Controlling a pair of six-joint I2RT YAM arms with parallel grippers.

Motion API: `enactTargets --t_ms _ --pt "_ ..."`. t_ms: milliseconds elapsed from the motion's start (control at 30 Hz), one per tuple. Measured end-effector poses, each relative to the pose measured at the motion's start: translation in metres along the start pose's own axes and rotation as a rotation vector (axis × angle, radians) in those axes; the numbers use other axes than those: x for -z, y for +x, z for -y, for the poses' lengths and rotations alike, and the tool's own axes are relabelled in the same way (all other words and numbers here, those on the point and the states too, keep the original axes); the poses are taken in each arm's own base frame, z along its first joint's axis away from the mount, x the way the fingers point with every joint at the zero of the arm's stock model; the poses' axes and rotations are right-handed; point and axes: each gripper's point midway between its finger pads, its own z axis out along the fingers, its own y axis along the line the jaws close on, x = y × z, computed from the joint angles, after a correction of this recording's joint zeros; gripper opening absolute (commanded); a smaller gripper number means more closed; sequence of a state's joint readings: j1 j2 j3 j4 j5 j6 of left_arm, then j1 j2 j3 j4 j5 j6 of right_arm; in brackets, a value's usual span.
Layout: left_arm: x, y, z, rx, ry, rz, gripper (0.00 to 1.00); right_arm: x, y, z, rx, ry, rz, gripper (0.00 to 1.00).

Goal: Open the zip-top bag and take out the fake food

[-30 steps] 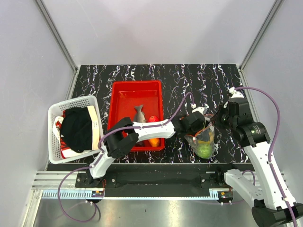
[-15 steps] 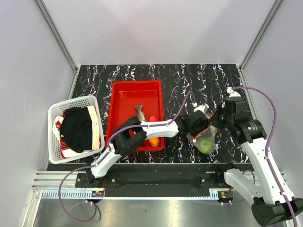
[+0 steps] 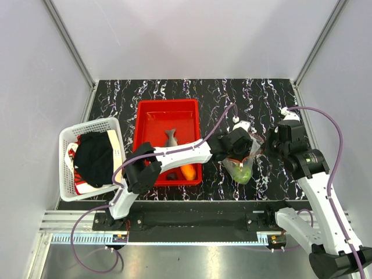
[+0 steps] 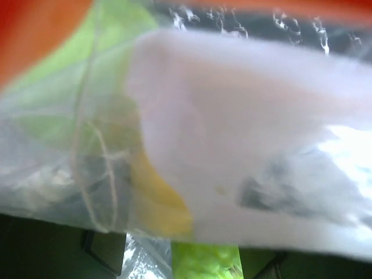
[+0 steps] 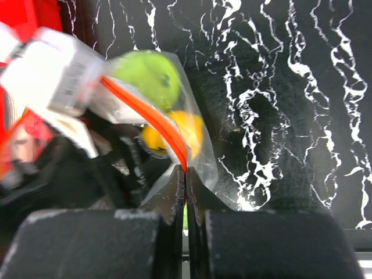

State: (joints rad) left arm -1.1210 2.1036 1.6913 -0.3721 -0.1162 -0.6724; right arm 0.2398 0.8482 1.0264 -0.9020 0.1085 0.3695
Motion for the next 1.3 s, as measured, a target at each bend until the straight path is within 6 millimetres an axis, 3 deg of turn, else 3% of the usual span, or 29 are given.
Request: enactTargets --t_ms 133,267,467,633,767,900,1000,1100,1300 --pt "0.016 -0.018 0.008 -0.051 -0.044 0.04 0.0 0.006 -0.006 0.005 0.007 0.018 0.038 0.0" --pt "0.031 -0.015 0.004 -0.11 -0.097 0.04 0.0 0.015 -0.019 0.002 0.006 0.007 0.082 0.0" --pt "0.036 -0.008 -0.01 -0.196 -0.157 0.015 0.0 0.024 -0.032 -0.001 0.012 0.0 0.123 0.0" --pt "0.047 -0.01 -0.002 -0.219 -0.106 0.002 0.0 0.023 -0.032 0.0 0.015 0.004 0.118 0.0" --pt "0.075 -0.028 0.014 -0.225 -0.04 0.042 0.0 0.022 -0.031 0.0 0.016 0.006 0.115 0.0" --pt "0.122 -0.06 0.035 -0.236 0.05 0.141 0.0 0.019 -0.026 -0.002 0.017 -0.006 0.098 0.0" --pt "0.147 -0.081 0.049 -0.238 0.111 0.217 0.0 0.021 -0.027 -0.018 0.017 -0.084 0.098 0.0" --pt "0.157 -0.093 0.053 -0.222 0.165 0.261 0.0 0.025 -0.032 -0.029 0.01 -0.142 0.123 0.0" --pt "0.154 -0.098 0.046 -0.185 0.219 0.248 0.0 0.032 -0.039 -0.031 0.004 -0.158 0.153 0.0"
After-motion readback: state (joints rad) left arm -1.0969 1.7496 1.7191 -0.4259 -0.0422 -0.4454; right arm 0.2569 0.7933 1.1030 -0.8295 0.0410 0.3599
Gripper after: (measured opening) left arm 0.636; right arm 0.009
